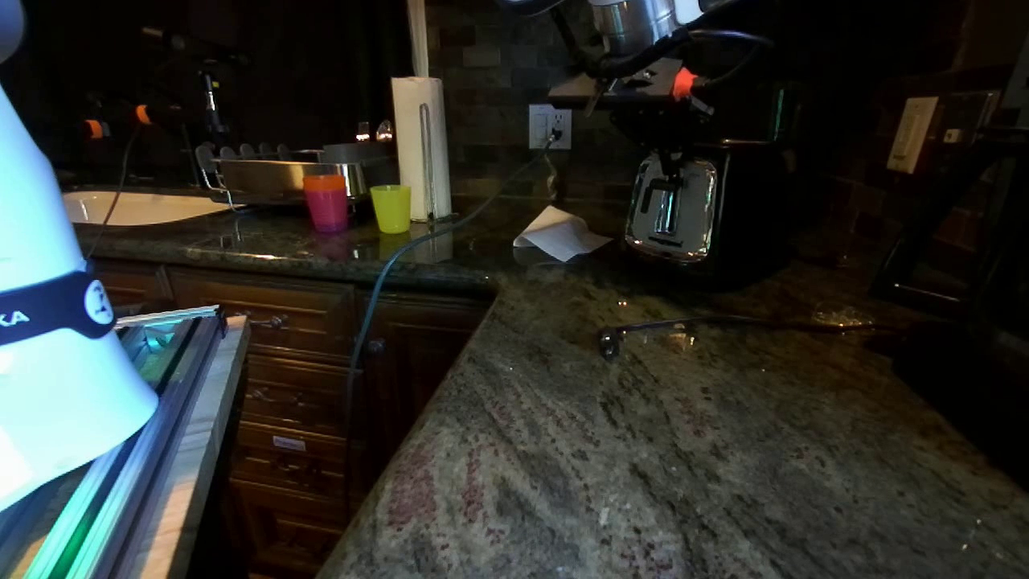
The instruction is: Push down the lever on the toaster.
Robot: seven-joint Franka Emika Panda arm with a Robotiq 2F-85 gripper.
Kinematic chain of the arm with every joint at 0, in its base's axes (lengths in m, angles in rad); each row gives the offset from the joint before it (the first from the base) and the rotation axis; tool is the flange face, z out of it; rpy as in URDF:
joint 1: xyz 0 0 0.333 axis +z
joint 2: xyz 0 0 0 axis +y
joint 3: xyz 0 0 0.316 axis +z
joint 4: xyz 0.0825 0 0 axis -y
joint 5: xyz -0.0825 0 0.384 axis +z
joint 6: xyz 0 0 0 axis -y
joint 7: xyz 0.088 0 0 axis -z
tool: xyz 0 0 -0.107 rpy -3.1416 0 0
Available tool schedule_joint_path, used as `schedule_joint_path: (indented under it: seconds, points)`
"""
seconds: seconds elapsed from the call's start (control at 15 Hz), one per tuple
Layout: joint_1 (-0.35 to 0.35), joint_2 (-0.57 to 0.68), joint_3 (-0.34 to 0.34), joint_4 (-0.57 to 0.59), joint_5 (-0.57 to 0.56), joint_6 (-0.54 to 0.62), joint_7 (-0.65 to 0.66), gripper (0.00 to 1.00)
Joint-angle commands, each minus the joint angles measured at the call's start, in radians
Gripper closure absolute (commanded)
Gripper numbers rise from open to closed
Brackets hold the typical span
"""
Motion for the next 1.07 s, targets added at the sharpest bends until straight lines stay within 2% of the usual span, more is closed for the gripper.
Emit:
schedule_joint_path:
  seconds: [0.0, 0.53, 1.0]
  points:
    - [-0.016, 0.030, 0.003, 0.023, 0.064, -0.005, -0.049, 1.00]
    - [-0.041, 0.088, -0.001, 0.021, 0.056, -0.047, -0.031, 1.00]
    - [-0.071, 0.147, 0.002, 0.028, 0.051, -0.144, -0.040, 1.00]
